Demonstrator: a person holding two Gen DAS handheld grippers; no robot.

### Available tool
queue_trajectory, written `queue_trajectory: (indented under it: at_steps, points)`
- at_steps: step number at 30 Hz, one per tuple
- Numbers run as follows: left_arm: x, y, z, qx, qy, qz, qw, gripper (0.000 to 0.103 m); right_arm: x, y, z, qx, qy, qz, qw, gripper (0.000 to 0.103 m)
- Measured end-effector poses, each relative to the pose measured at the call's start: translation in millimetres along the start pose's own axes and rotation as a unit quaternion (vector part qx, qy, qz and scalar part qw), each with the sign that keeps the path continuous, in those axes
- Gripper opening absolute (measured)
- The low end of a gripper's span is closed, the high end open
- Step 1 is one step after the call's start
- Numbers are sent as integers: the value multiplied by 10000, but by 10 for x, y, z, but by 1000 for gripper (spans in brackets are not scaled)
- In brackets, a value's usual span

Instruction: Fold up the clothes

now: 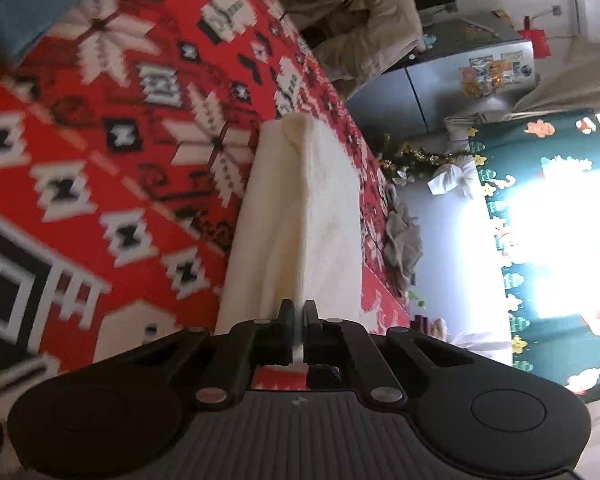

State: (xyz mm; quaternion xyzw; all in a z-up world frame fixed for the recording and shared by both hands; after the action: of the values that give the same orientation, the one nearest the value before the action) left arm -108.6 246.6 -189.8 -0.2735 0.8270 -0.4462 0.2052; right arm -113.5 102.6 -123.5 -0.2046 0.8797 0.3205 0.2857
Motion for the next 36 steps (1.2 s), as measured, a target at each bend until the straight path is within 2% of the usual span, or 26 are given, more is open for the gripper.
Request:
queue_trajectory:
  at_steps: [3, 5, 7, 12, 14, 15, 16, 18, 21, 26, 28, 33, 36]
  points:
    - [22, 59, 58, 16, 141, -168, 9998, 4, 2, -117, -4, -236, -17, 607, 9979, 30]
    - [5, 84, 103, 57, 186, -287, 9994, 5, 28, -251, -1, -355, -5, 1140, 9928, 30]
    - [11, 80, 92, -24, 160, -221, 9996, 8, 51, -372, 2, -507, -36, 1623, 9854, 34]
    - [25, 71, 63, -217, 100, -65, 9997, 5, 56, -608, -16, -1087, -239, 2807, 9533, 35]
    - [27, 92, 65, -177, 172, -150, 9996, 5, 70, -705, 10, -1233, -264, 3219, 9383, 33]
    - [24, 107, 71, -185, 198, -177, 9995, 5, 86, -757, 33, -1202, -260, 3360, 9338, 17]
    - [20, 123, 77, -192, 223, -204, 9994, 5, 103, -809, 57, -1163, -254, 3496, 9293, 5]
    - [16, 133, 88, -224, 241, -198, 9993, 5, 153, -886, 73, -1241, -307, 3746, 9183, 5]
    - [12, 124, 99, -296, 225, -114, 9992, 6, 198, -945, 41, -1124, -402, 3690, 9217, 5]
    - [21, 120, 84, -387, 160, -30, 9991, 7, 227, -1039, -44, -776, -420, 3435, 9350, 4]
    - [21, 120, 86, -387, 160, -37, 9991, 7, 171, -1039, -200, -647, -597, 3201, 9433, 4]
    - [21, 130, 90, -351, 169, -90, 9992, 7, -233, -929, -386, -236, -963, 2218, 9700, 7]
    - [20, 136, 92, -329, 173, -120, 9992, 7, -378, -713, -168, 111, -706, 1319, 9887, 7]
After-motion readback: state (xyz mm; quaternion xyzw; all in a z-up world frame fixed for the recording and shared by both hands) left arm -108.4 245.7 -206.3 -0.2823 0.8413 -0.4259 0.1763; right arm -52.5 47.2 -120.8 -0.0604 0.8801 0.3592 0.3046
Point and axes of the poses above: each gripper's, at about its wrist camera, not at the fingertips, and z roughly the way its jaws point, y to its left, x to its underside, the point moved 9 cm from there along z, roughly the way its jaws point, and after that the axes turned 7 degrees about y, right-handed, at the moved point
